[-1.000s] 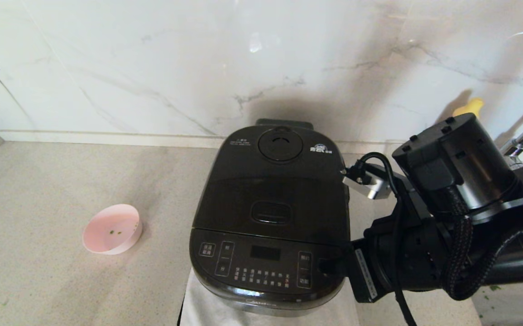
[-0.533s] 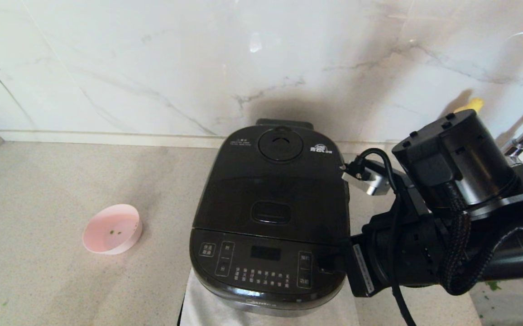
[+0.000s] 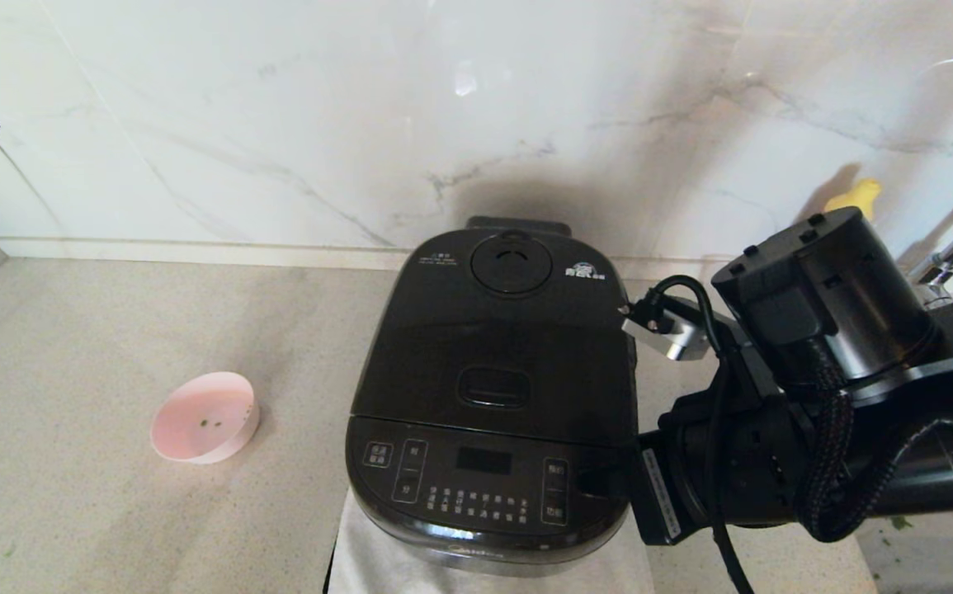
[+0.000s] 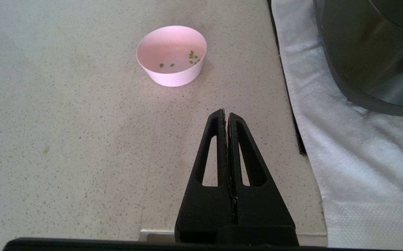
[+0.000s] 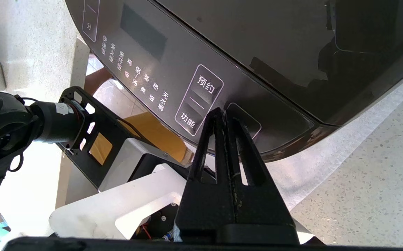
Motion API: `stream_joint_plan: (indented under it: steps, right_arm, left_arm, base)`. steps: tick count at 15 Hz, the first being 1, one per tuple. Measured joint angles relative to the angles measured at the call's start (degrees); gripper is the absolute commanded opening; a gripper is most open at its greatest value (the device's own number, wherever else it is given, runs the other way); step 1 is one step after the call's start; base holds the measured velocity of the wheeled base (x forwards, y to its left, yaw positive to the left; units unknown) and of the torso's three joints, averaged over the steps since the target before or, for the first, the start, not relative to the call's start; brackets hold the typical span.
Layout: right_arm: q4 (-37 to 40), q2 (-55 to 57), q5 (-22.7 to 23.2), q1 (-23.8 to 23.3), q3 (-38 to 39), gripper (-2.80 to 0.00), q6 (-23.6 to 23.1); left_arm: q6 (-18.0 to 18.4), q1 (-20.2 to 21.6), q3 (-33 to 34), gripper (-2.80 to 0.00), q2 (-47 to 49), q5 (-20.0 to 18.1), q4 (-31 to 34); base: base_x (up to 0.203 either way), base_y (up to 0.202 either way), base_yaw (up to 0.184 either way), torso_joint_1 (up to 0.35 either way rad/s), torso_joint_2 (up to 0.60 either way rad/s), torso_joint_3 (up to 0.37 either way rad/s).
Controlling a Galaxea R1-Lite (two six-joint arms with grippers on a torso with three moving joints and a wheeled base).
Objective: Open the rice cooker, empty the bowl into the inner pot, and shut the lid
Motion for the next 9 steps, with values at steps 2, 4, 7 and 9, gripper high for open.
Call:
stream_joint_plan:
  steps: [2,4,7,9]
  right_arm:
    - [0.04,0.0,0.01,-0.02,0.0,-2.8,-0.02]
    - [0.07,0.11,0.09,-0.19,0.05,-2.8,-0.07]
    - [0.26,0.05,-0.03,-0.3,-0.31,-2.8,-0.05]
    - [0.37,-0.37,-0.4,-0.38,-1.71,-2.8,-0.11]
  left_arm:
    - [0.0,0.0,0.0,-2.8,0.0,-0.05,-0.02]
    - [0.0,0.0,0.0,-2.8,0.0,-0.02,-0.03]
    - [-0.01,0.0,0.0,-2.8,0.0,-0.02,-0.02]
    - [-0.02,0.02,0.0,-2.8,0.0,-0.02,-0.02]
  base:
    - [0.0,0.0,0.0,0.0,0.0,0.0]
    - [0.0,0.0,0.0,0.0,0.0,0.0]
    - [0.0,0.0,0.0,0.0,0.0,0.0]
    - [0.0,0.0,0.0,0.0,0.0,0.0]
